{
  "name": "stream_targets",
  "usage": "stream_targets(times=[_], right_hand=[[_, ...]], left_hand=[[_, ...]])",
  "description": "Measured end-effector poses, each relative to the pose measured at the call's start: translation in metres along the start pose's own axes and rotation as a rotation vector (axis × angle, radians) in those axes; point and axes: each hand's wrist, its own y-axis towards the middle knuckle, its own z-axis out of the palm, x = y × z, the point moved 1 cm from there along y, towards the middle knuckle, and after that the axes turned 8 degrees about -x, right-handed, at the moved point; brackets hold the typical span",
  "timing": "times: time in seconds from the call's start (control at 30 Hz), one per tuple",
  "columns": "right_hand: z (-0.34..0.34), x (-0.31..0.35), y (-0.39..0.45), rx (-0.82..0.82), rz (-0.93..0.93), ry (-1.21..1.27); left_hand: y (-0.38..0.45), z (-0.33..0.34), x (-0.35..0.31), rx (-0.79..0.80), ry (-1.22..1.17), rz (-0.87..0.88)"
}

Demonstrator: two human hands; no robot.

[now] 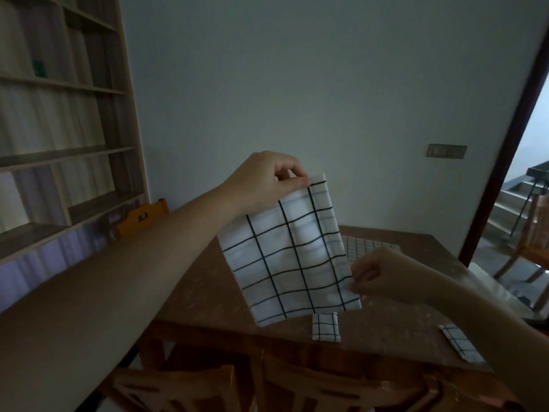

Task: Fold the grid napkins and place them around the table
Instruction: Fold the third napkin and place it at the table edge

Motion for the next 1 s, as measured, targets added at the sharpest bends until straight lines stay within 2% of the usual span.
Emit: stream_targets(times=[0.07, 0.2, 0.3, 0.37, 0.43, 0.5, 0.53, 0.57, 0.67, 0.8, 0.9, 1.0], right_hand=[[-0.001, 0.009, 0.002, 0.002, -0.035, 0.061], [0.001, 0.035, 0.012, -0.256, -0.070, 0.276], [0.000, 0.041, 0.014, -0.282, -0.024, 0.321], [-0.007, 0.040, 0.012, -0.260, -0.010, 0.390], [-0.013, 0.036, 0.012, -0.290, 0.003, 0.493], [-0.016, 0.031, 0.014, -0.340, 0.050, 0.621], [-0.016, 0.029, 0.015, -0.354, 0.083, 0.682], [-0.015, 0.027, 0.016, -0.365, 0.115, 0.729], [-0.008, 0.023, 0.020, -0.414, 0.186, 0.766], [-0.001, 0.013, 0.020, -0.467, 0.254, 0.645], [-0.005, 0.006, 0.012, -0.433, 0.212, 0.625], [-0.015, -0.001, 0.000, -0.253, 0.150, 0.698]], left_hand=[[-0.001, 0.003, -0.003, -0.008, -0.051, 0.003], [-0.002, 0.010, -0.013, 0.005, -0.135, 0.007], [-0.003, 0.007, -0.003, -0.056, -0.153, -0.021], [-0.013, 0.001, 0.006, -0.129, -0.275, -0.170], [-0.032, 0.001, 0.015, -0.151, -0.604, -0.456], [-0.051, 0.015, 0.016, -0.097, -1.006, -0.744], [-0.060, 0.021, 0.014, -0.084, -1.144, -0.840], [-0.070, 0.029, 0.019, -0.082, -1.178, -0.882], [-0.087, 0.050, 0.027, 0.060, -1.146, -0.856], [-0.089, 0.057, 0.035, 0.225, -0.868, -0.678], [-0.084, 0.056, 0.035, 0.192, -0.826, -0.604], [-0.084, 0.055, 0.043, 0.110, -0.859, -0.592]])
